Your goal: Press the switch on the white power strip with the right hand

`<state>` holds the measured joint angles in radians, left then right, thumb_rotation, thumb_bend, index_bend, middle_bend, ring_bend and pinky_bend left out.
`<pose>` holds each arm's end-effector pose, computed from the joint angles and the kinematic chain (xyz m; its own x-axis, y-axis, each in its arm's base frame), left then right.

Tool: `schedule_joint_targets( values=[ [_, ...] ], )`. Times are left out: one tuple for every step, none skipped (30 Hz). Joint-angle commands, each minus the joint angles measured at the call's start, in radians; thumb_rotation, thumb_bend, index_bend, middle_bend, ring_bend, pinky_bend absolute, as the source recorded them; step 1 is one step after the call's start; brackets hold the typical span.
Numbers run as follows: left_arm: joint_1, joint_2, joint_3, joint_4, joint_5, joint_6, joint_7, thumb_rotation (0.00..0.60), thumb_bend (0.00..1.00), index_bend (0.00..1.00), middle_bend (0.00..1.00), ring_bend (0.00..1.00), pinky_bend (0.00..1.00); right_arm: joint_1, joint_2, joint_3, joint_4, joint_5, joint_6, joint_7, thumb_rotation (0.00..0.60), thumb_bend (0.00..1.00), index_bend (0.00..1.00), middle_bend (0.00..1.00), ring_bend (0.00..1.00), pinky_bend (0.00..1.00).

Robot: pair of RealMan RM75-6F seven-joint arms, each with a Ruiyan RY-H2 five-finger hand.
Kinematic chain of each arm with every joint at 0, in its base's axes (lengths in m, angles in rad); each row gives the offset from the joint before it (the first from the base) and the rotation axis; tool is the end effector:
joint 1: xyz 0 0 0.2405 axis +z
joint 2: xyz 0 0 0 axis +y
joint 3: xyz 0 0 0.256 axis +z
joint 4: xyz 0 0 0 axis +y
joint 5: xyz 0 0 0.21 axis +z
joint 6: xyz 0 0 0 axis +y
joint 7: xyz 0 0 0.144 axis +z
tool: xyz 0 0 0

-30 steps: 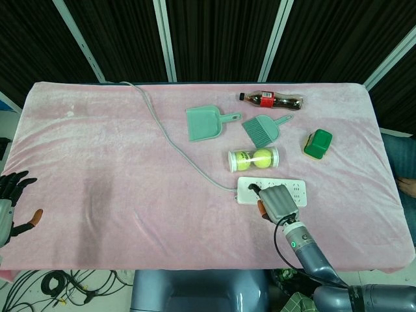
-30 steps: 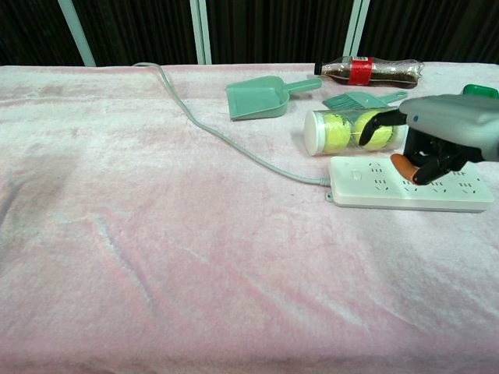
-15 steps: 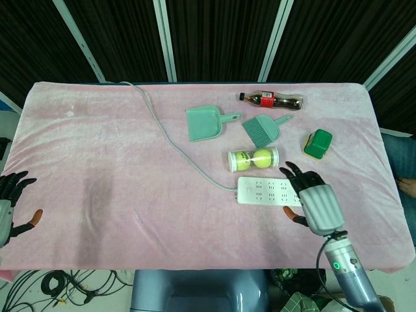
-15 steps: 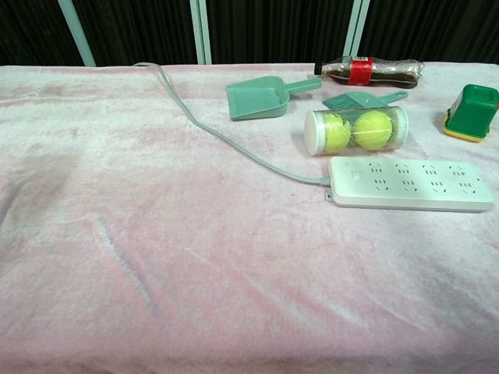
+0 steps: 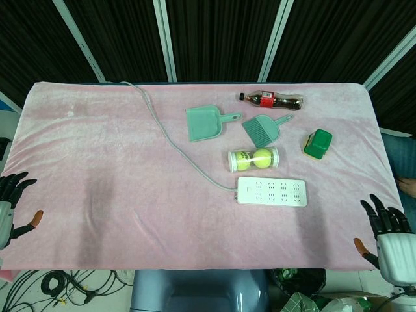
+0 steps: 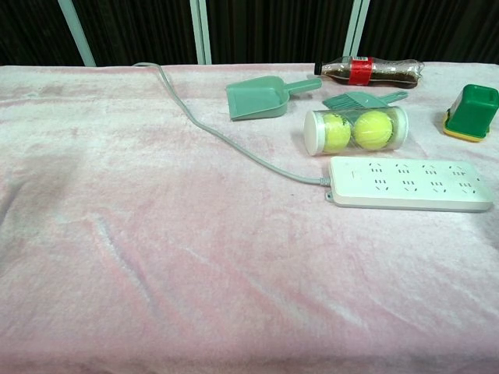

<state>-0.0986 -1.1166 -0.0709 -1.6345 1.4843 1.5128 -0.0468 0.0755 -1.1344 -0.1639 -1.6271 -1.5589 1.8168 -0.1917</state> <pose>-0.3028 0.1891 0.1652 0.3292 -0.0494 0.9430 0.9439 -0.0120 -0.3301 -0.2980 -0.1321 0.1683 0.5364 0.1175 0.8358 -0.8396 -0.0272 0.5426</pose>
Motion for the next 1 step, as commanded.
schedule_joint_targets(
  values=[
    [0.001,-0.001,0.003,0.002,0.011,0.005,-0.003,0.6,0.31,0.2,0.11,0.06,0.08,-0.032,-0.017,-0.003,0.049,0.01,-0.01,0.061,0.6,0.1,0.15,0.08,0.26,0.2]
  ],
)
